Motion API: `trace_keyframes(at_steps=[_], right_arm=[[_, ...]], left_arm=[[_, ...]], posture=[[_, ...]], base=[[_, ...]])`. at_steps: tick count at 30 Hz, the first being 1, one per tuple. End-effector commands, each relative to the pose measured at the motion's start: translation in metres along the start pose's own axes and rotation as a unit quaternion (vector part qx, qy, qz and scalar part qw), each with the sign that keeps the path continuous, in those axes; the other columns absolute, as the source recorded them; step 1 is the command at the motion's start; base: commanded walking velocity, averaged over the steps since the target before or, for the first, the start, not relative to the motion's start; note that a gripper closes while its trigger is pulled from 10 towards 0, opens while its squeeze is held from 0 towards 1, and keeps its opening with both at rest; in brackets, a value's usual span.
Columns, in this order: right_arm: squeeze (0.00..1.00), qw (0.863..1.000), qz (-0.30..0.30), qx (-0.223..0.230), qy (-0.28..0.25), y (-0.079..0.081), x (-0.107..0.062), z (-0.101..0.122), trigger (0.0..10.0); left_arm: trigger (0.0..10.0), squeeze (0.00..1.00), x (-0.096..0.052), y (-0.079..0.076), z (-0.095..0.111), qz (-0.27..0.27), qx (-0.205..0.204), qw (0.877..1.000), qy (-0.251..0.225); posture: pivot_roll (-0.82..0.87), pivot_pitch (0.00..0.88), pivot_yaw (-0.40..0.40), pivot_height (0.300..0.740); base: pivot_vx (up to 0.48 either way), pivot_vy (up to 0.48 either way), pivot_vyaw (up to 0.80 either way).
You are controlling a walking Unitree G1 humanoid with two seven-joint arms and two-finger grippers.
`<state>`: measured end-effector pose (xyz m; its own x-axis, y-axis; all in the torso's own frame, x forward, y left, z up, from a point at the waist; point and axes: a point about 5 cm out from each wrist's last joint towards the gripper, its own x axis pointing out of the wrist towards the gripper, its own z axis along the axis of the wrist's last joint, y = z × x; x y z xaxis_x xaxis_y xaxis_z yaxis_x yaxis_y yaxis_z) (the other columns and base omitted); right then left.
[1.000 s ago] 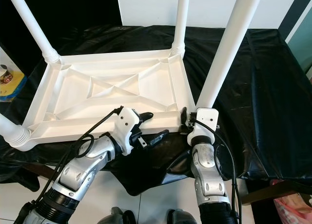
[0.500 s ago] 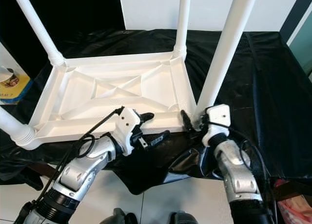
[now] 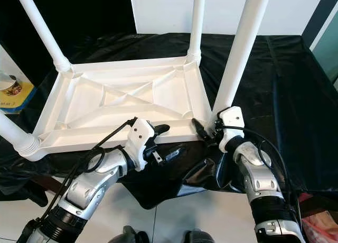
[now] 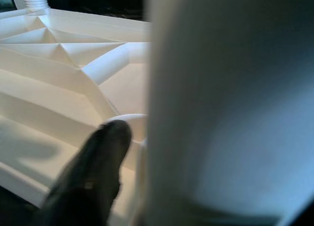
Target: Building children table
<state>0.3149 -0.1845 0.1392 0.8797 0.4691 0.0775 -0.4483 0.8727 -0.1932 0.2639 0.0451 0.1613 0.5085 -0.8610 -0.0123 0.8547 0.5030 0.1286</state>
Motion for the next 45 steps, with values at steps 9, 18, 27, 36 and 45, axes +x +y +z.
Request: trace_keyframes(at_steps=[9,18,27,36,45], right_arm=[[0.00,0.999,0.017,0.017,0.022,0.011,0.001,-0.013,0.0],[0.00,0.992,-0.110,0.045,0.053,0.011,-0.008,-0.023,10.0],[0.00,0.970,-0.220,0.074,0.067,0.019,-0.012,-0.027,10.0],[0.00,0.932,-0.343,0.087,0.074,0.039,-0.013,-0.027,10.0],[0.00,0.929,-0.348,0.103,0.067,0.047,-0.011,-0.022,10.0]], left_arm=[[10.0,0.00,-0.004,-0.006,-0.003,-0.016,-0.006,1.000,0.010],[10.0,0.00,-0.006,-0.005,-0.005,-0.012,-0.007,1.000,0.014],[10.0,0.00,-0.005,-0.008,-0.005,-0.015,-0.012,1.000,0.012],[10.0,0.00,-0.004,-0.009,-0.005,-0.016,-0.015,1.000,0.012],[10.0,0.00,-0.002,-0.011,-0.005,-0.026,-0.016,0.999,0.012]], posture=[[-0.10,0.105,0.016,0.740],[-0.11,0.113,0.011,0.740],[-0.11,0.114,0.006,0.740],[-0.12,0.117,0.012,0.740],[-0.14,0.119,0.022,0.740]], base=[[0.000,0.000,0.00],[0.000,0.000,0.00],[0.000,0.000,0.00],[0.000,0.000,0.00],[0.000,0.000,0.00]])
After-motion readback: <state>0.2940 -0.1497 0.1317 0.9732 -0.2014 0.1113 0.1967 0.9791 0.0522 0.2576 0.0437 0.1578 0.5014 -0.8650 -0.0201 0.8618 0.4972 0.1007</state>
